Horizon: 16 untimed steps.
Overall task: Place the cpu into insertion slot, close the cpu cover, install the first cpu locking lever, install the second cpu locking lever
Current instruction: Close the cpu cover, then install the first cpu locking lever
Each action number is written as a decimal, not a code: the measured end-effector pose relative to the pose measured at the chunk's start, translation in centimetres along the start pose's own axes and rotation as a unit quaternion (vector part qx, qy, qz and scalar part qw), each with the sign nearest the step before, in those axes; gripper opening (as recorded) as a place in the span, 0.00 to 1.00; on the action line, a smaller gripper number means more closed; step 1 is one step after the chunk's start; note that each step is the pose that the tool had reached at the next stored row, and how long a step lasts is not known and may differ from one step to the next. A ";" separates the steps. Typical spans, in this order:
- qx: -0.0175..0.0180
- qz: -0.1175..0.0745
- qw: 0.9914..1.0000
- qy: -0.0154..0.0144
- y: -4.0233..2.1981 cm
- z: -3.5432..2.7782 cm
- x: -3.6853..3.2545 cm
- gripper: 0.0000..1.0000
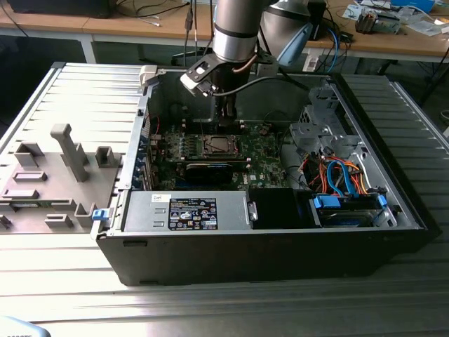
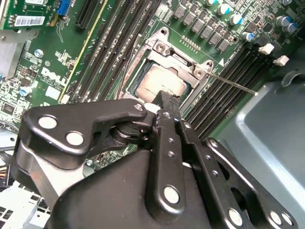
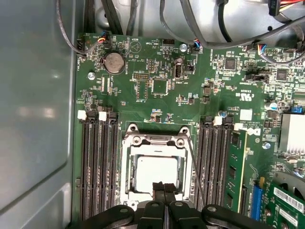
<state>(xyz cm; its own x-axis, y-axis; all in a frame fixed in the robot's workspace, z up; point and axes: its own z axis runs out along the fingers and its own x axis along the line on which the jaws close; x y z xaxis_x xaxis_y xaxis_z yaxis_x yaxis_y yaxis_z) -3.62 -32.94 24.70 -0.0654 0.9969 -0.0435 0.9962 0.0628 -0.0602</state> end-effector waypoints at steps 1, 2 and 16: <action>0.000 0.000 1.000 0.000 0.00 0.00 0.00 0.11; 0.000 0.000 1.000 0.000 0.00 -0.01 0.00 0.11; -0.001 -0.023 1.000 -0.001 0.00 -0.05 -0.01 0.11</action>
<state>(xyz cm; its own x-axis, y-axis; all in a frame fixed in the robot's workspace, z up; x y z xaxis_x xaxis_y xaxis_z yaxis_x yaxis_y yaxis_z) -3.62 -32.94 24.75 -0.1116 0.9928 -0.0426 0.9922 0.1090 -0.0602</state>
